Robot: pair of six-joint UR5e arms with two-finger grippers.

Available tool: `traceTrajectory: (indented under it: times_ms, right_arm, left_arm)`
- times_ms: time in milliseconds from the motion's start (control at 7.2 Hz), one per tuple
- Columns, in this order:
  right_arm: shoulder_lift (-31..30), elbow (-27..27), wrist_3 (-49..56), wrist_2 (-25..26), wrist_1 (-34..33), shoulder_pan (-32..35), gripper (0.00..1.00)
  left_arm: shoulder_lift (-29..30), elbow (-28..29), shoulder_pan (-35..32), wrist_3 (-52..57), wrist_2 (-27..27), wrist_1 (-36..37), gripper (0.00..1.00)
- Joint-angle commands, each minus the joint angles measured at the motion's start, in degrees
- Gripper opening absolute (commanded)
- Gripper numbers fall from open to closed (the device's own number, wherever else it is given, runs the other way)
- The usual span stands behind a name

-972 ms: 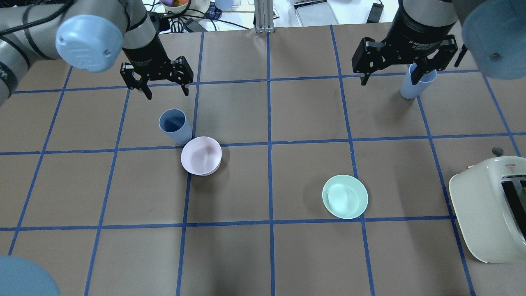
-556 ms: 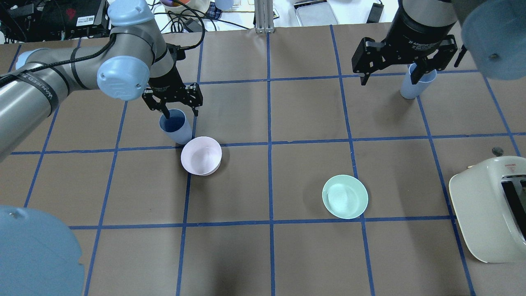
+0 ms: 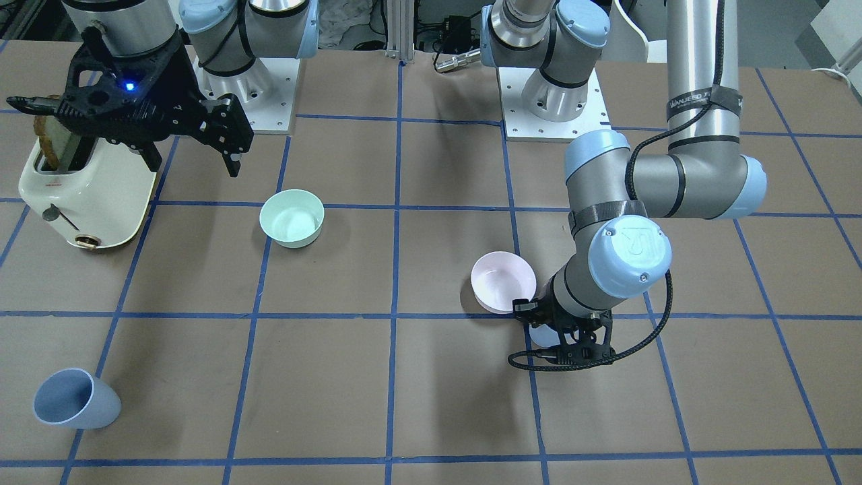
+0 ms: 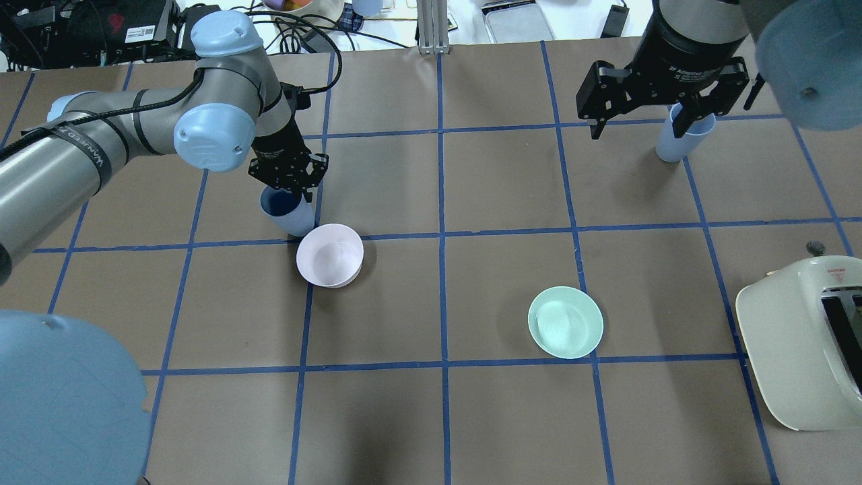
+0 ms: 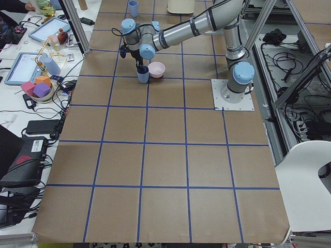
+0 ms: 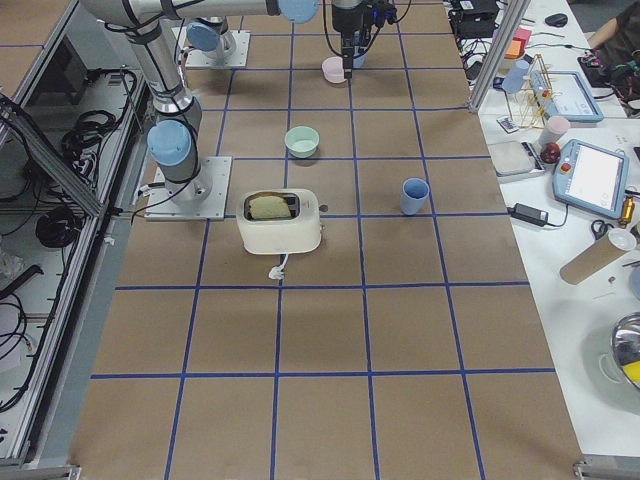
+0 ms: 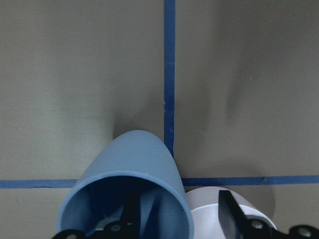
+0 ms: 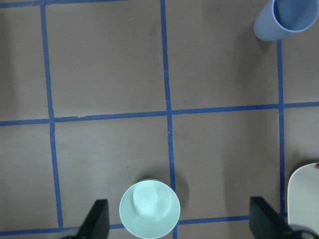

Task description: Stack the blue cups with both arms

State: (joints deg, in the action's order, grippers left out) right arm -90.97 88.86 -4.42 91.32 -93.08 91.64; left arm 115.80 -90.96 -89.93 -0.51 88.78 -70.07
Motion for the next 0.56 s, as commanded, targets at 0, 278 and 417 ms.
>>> traceTrajectory:
  times_ms: [0,278,417]
  right_arm:
    - [0.0,0.0,-0.1,0.0,0.0,0.0,1.00]
    - [0.0,0.0,0.0,0.0,0.0,-0.1,1.00]
    - [0.0,0.0,0.0,0.0,0.1,-0.1,1.00]
  left_arm:
    - [-0.1,5.4,-1.2,-1.1,-0.4,-0.4,0.00]
    - [0.8,10.8,-6.5,-7.0,-0.6,-1.0,0.00]
    - [1.2,10.5,-9.4,-10.4,-1.8,-0.9,0.00]
